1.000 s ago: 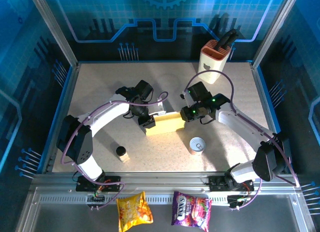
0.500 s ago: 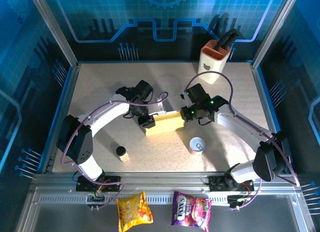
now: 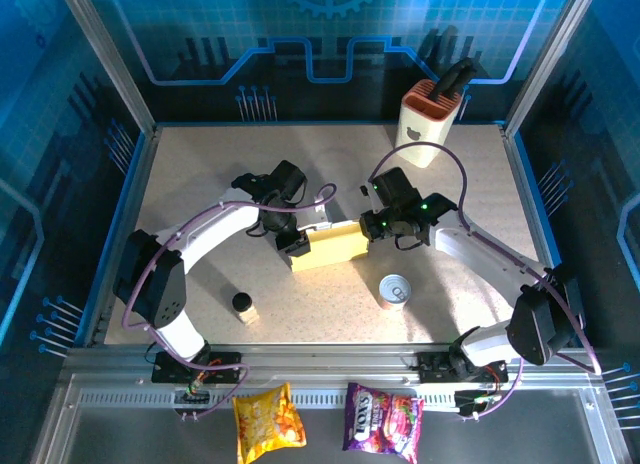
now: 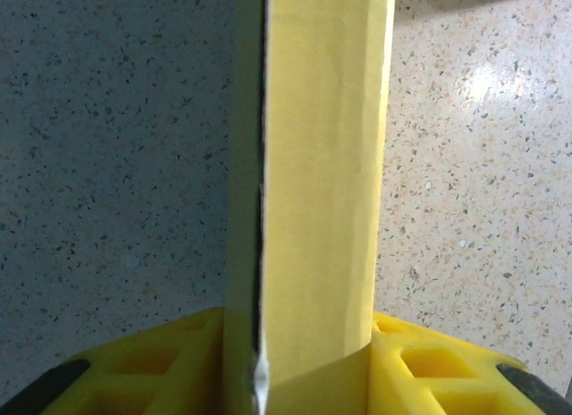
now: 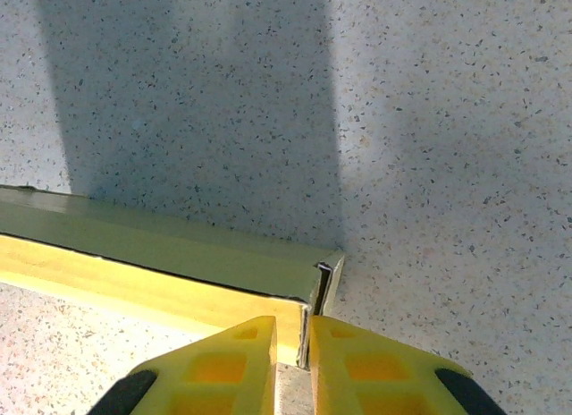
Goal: Fold the paper box
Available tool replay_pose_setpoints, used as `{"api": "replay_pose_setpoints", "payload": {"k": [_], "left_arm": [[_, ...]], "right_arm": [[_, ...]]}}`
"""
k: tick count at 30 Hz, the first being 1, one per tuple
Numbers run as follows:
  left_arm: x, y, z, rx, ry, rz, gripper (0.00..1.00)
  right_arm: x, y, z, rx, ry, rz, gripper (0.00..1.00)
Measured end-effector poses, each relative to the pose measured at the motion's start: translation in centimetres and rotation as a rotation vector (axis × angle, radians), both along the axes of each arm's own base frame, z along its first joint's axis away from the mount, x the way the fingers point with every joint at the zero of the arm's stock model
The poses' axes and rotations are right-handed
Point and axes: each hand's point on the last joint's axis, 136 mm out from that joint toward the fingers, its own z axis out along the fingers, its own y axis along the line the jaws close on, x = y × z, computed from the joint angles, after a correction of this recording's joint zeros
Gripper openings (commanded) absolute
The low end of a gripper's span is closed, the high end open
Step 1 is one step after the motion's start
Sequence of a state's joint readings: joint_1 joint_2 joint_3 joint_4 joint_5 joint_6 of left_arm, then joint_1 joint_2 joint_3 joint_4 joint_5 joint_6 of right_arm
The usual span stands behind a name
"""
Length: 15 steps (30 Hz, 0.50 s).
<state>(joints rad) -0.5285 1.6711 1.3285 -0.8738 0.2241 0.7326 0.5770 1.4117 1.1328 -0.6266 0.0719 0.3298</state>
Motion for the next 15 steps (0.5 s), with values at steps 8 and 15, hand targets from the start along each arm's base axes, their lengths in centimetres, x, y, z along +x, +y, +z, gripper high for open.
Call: {"api": "replay_pose_setpoints", "payload": {"k": [8, 15], "left_arm": [[0.00, 0.01, 0.00, 0.000, 0.000, 0.000, 0.39], [0.02, 0.07, -0.03, 0.004, -0.001, 0.001, 0.39]], "right_arm": [[0.05, -0.08, 0.02, 0.001, 0.000, -0.014, 0.12], [0.05, -0.11, 0.02, -0.002, -0.001, -0.030, 0.01]]}}
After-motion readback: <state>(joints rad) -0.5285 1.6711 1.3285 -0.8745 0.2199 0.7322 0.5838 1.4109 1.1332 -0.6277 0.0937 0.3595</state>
